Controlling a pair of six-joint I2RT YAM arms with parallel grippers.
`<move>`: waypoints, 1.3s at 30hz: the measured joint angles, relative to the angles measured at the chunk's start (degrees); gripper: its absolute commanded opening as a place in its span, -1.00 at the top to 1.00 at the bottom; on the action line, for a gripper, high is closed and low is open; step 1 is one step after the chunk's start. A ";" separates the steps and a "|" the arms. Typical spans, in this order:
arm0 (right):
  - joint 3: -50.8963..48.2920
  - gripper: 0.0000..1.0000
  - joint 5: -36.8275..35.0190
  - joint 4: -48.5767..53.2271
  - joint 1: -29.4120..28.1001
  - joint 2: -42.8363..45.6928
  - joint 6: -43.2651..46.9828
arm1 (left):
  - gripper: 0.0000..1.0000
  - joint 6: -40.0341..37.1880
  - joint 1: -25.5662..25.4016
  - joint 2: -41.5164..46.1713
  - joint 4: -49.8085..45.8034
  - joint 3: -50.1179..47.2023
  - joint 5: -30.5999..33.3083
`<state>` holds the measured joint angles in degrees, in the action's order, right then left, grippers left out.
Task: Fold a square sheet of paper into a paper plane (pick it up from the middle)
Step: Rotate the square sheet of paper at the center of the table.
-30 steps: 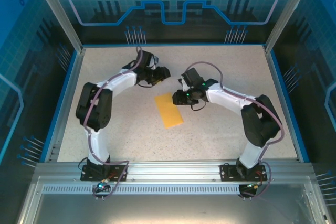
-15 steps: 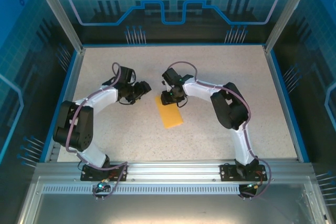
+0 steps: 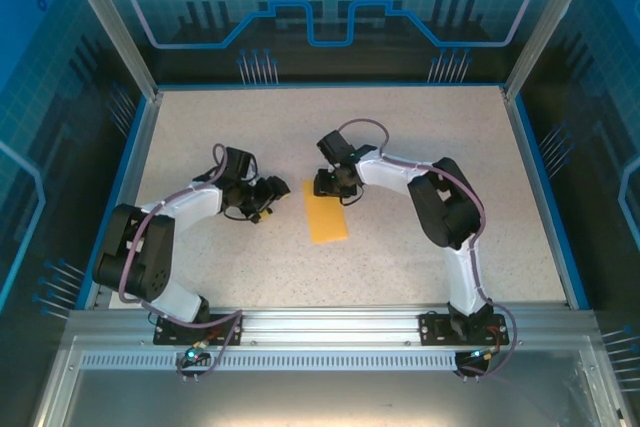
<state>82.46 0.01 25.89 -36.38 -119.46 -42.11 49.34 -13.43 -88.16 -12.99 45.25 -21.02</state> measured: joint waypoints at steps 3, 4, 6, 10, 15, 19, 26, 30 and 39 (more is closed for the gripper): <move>-4.15 0.16 -0.63 0.11 0.44 3.19 -3.65 | -0.46 1.20 -2.14 1.44 0.00 -1.81 -1.01; -5.66 0.15 -1.05 0.37 0.48 4.46 -4.83 | -0.46 1.64 -3.02 1.90 0.00 -2.34 -1.25; -7.54 0.14 -1.20 1.18 0.50 6.25 -6.21 | -0.46 2.29 -4.59 2.73 0.04 -3.15 -1.46; -6.60 0.14 -1.55 3.37 0.50 7.50 -5.79 | -0.46 3.32 -6.93 3.41 0.02 -3.96 -1.79; -1.31 0.11 -3.58 6.14 0.52 6.54 -2.27 | -0.46 3.30 -8.33 3.41 0.26 -3.96 -1.79; 2.58 0.09 -4.52 7.52 0.59 2.89 0.63 | -0.47 3.28 -9.18 2.86 0.39 -3.87 -1.79; 3.72 0.03 -5.64 9.35 1.20 -0.70 2.86 | -0.50 3.06 -11.50 0.26 -0.68 -2.14 -1.79; 3.78 0.02 -5.68 9.44 1.70 -0.79 3.23 | -0.50 3.02 -12.37 -0.68 -1.27 -0.96 -1.79; 2.91 0.03 -2.36 8.22 3.37 -0.92 3.15 | -0.49 1.92 -13.99 -3.96 -2.75 1.25 -2.29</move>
<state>85.36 -2.35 34.11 -33.01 -120.38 -38.96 51.27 -27.42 -92.12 -15.75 46.50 -23.31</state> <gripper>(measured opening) 0.488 0.747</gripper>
